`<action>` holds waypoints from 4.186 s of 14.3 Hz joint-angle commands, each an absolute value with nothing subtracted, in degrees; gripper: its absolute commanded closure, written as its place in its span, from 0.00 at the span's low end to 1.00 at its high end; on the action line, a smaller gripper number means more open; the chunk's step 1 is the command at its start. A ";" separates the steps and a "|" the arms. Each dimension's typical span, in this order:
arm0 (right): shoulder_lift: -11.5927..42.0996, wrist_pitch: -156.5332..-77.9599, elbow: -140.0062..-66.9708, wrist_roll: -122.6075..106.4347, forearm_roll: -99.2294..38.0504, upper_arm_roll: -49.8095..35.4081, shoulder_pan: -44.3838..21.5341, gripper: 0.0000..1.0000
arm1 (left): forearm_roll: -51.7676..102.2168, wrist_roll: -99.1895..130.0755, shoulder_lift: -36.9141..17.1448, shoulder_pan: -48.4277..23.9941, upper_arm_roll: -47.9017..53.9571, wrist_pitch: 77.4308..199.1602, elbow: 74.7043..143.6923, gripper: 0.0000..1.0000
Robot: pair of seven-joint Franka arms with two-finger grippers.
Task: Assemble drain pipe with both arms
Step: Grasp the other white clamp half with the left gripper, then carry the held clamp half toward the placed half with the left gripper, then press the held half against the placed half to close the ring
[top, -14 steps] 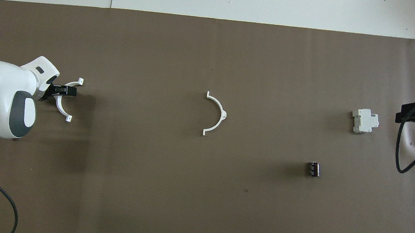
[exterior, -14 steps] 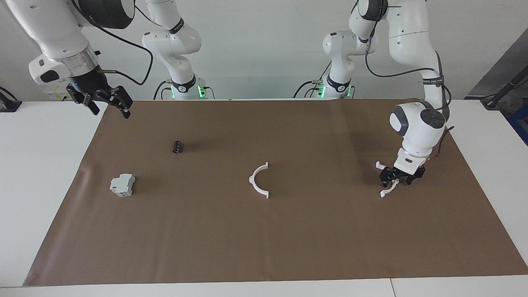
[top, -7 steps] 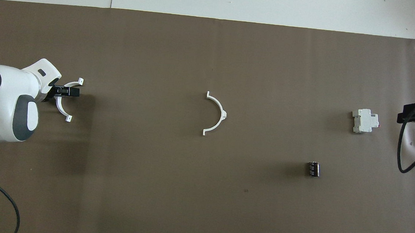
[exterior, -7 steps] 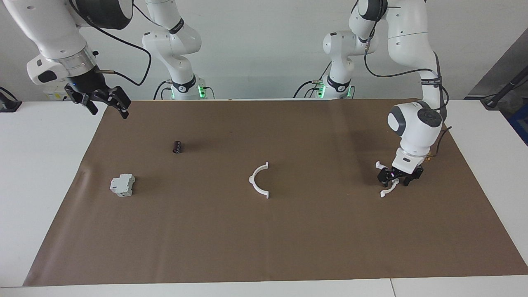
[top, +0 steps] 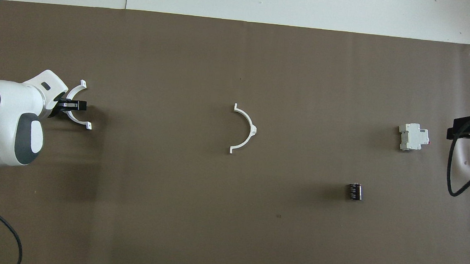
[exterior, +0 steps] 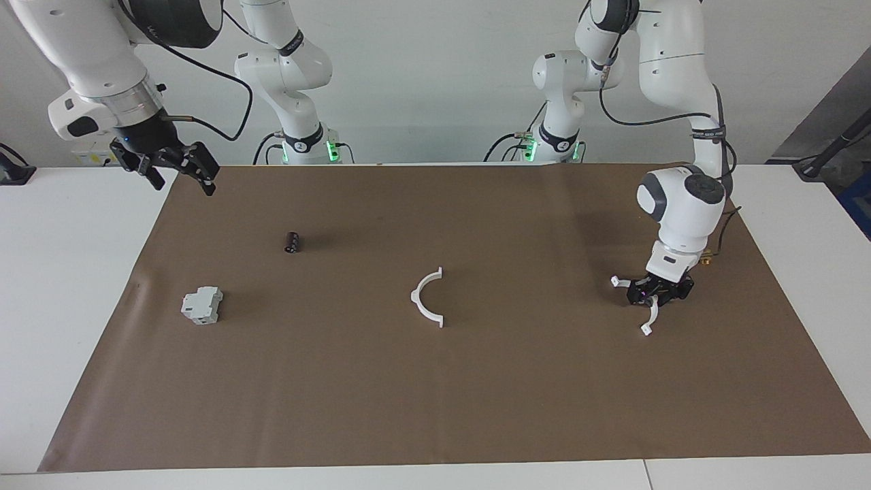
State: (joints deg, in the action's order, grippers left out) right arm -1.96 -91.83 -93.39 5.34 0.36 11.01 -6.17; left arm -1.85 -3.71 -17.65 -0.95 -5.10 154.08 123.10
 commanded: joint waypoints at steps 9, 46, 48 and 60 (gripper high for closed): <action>-3.16 -91.58 -94.66 4.31 -0.18 10.99 -6.06 0.00 | -1.76 10.89 -12.49 -8.08 -5.27 136.50 116.46 1.00; -3.16 -91.58 -94.66 4.39 -0.18 10.99 -6.06 0.00 | -14.50 27.77 -29.08 -23.37 8.79 131.58 99.07 1.00; -3.16 -91.58 -94.66 4.31 -0.18 10.99 -6.06 0.00 | -14.68 31.36 -30.14 -24.69 8.88 131.48 97.65 1.00; -3.16 -91.58 -94.66 4.31 -0.18 10.99 -6.06 0.00 | -15.73 33.92 -31.02 -26.02 8.79 132.10 97.56 1.00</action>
